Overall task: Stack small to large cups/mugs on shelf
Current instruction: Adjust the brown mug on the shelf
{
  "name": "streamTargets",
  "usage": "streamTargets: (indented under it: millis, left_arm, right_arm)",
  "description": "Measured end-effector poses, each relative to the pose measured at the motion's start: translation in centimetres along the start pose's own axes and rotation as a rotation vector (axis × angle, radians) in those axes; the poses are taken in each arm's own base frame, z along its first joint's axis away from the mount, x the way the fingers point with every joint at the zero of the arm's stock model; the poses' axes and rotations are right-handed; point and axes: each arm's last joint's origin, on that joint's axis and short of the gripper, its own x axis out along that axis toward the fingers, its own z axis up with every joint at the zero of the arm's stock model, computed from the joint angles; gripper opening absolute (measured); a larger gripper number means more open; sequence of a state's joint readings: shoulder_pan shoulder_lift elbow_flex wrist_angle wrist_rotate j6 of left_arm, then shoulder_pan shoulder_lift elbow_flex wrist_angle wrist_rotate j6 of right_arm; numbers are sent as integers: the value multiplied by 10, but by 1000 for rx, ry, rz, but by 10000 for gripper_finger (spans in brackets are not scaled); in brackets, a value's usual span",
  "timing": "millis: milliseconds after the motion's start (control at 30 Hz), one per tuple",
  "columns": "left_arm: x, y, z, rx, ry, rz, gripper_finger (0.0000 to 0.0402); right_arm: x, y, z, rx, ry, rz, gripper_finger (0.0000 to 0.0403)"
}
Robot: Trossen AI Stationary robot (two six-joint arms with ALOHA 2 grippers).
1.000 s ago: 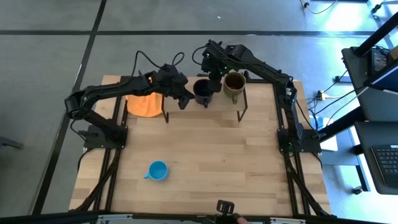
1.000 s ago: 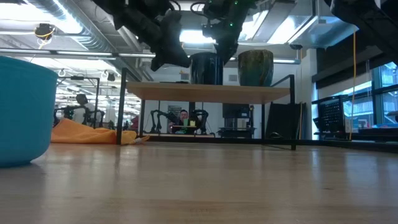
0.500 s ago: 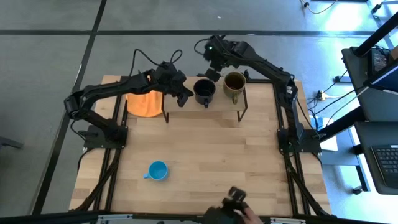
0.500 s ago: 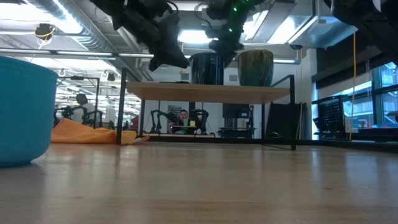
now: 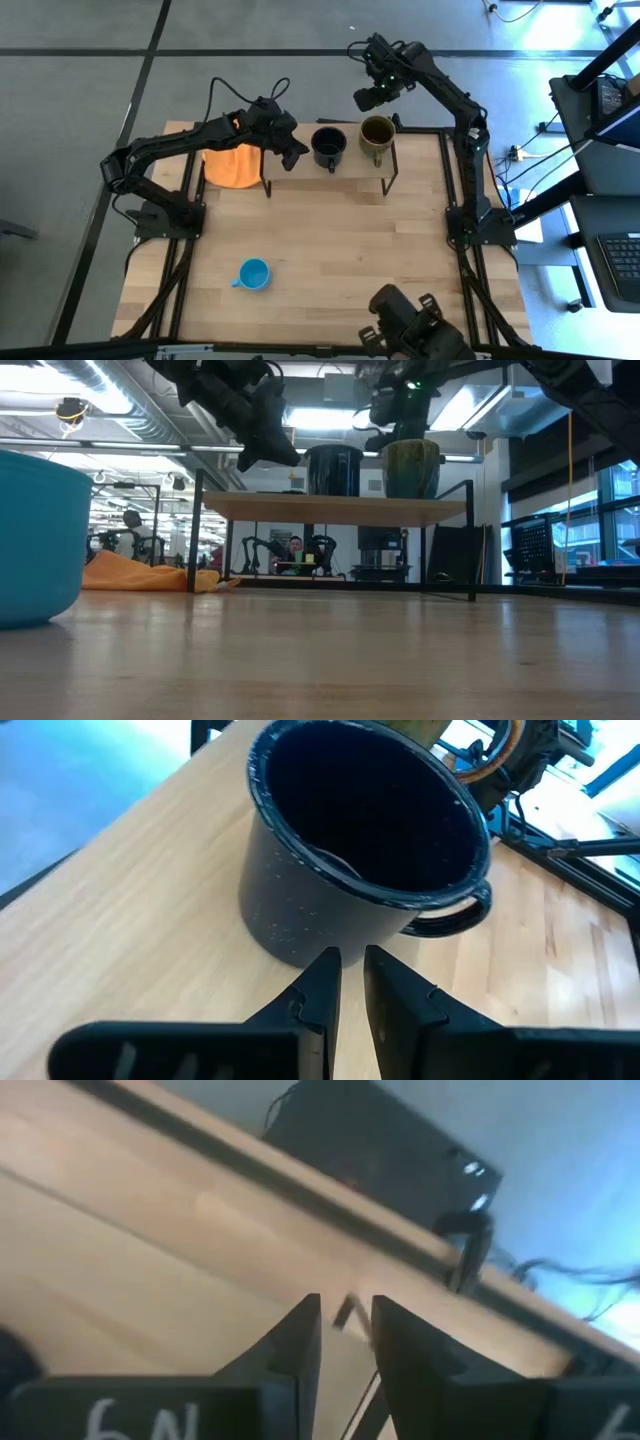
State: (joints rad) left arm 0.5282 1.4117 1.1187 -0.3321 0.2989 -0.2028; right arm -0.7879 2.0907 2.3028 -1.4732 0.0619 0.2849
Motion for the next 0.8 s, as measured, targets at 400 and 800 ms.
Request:
streamTargets:
  millis: [400, 800]
  left_arm:
    - [0, -1, -1, -1, 11, -26, 43]
    - [0, -1, -1, 3, 10, -25, 43]
  right_arm:
    - [-3, -1, -10, 47, 119, 72, 94]
    - [-5, 19, -17, -24, 124, 99, 94]
